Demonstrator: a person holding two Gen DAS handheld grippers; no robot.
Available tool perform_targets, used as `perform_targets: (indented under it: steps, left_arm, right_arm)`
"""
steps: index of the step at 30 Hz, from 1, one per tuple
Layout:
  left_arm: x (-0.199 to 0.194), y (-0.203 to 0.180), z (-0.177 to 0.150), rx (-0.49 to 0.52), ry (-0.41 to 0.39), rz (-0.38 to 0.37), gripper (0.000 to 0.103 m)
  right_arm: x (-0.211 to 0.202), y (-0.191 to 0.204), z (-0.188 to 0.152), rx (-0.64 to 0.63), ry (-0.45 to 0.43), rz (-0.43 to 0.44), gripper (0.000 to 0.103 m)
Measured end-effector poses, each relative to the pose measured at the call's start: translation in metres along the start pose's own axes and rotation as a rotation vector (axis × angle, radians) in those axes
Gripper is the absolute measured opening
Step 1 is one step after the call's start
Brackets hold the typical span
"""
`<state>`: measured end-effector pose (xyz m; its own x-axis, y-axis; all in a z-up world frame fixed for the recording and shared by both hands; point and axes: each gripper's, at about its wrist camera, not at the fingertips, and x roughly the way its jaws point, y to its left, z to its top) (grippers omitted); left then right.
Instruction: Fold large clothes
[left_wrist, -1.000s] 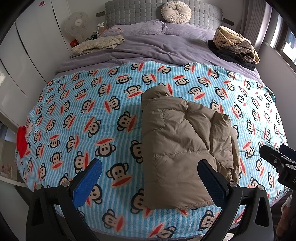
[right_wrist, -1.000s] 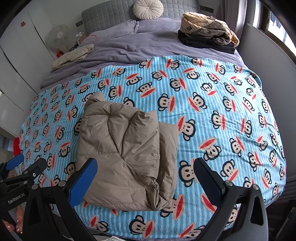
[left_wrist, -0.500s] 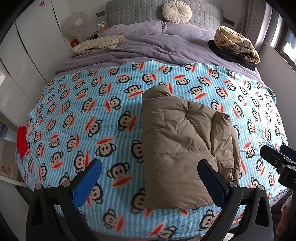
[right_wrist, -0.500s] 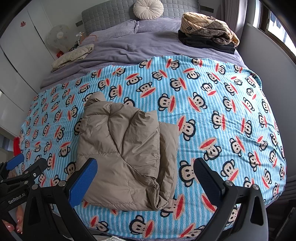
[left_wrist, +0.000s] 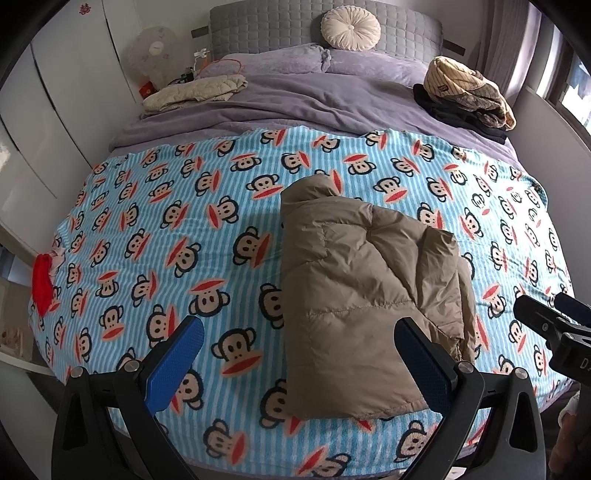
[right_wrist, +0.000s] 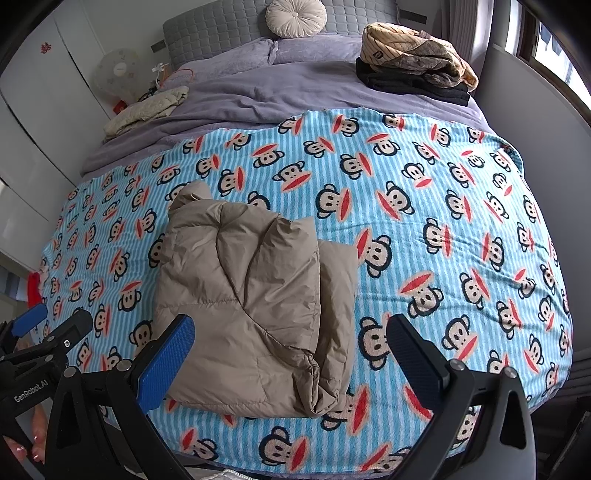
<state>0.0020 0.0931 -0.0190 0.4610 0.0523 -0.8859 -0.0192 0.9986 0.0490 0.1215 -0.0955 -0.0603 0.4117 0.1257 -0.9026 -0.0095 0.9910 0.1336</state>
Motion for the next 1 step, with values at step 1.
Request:
perform_targets:
  steps: [1]
  left_arm:
    - [0.0, -0.0018, 0.0009, 0.004, 0.001, -0.002, 0.103]
  right_arm:
    - [0.0003, 0.0006, -0.0023, 0.002, 0.0, 0.001, 0.103]
